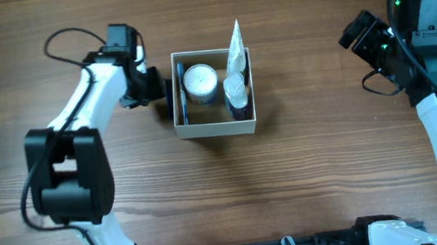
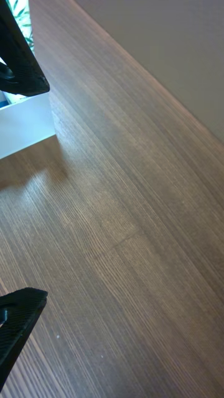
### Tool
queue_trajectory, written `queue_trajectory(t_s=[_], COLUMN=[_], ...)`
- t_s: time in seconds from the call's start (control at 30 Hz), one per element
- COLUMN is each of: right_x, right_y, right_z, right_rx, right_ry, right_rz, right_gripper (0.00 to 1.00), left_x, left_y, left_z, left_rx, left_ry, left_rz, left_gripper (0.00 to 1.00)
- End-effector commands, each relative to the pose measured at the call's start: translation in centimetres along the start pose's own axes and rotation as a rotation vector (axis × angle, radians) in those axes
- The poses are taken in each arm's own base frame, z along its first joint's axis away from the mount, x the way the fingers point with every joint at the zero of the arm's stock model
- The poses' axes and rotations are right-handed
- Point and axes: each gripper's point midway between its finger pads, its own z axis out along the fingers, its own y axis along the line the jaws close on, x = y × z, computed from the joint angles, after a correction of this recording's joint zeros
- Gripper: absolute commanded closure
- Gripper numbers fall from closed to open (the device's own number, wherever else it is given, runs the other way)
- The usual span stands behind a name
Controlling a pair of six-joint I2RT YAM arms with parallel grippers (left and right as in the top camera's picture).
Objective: Pack container
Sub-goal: 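Grasp the blue razor with the left gripper, then lower the razor into the box's left edge and release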
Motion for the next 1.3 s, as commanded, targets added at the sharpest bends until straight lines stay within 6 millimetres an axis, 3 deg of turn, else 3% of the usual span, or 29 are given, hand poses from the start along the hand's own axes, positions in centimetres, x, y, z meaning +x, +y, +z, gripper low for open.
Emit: queue_trajectory(t_s=[0.0,0.07,0.4,0.6,0.77,0.97,1.1,1.17,1.27], right_x=[-0.2,-0.2,-0.2,-0.2,-0.2,-0.2,-0.2,-0.2,-0.2], right_y=[0.4,0.4,0.4,0.4,0.4,0.4,0.4,0.4,0.4], right_z=[0.0,0.0,0.0,0.0,0.0,0.0,0.0,0.0,0.0], right_rx=[-0.011,-0.011,-0.011,-0.011,-0.011,-0.011,-0.011,-0.011,-0.011], right_ry=[0.001,0.001,0.001,0.001,0.001,0.001,0.001,0.001,0.001], right_rz=[-0.018,-0.018,-0.018,-0.018,-0.017,-0.018,-0.018,-0.017,-0.018], right_gripper=[0.0,0.0,0.0,0.0,0.0,0.0,0.0,0.0,0.0], left_x=[1.5,1.9,1.3,1.5,1.9,1.6,0.7,-0.8,-1.4], left_y=[-3.3,-4.2,-1.5,-1.1,-0.7,-0.1,-0.1,-1.0,-2.4], left_z=[1.5,1.6,1.7,3.7,4.8,4.7,2.9,-1.4,-5.8], left_rx=[0.057,0.039,-0.109,-0.119,-0.127,-0.129,-0.119,-0.09,-0.056], left_ry=[0.039,0.03,-0.002,0.022,0.043,0.04,0.004,-0.082,-0.164], left_rz=[0.054,0.09,0.079,0.075,0.073,0.056,0.046,0.048,0.07], left_gripper=[0.45,0.45,0.43,0.43,0.59,0.91,0.96,0.96,0.96])
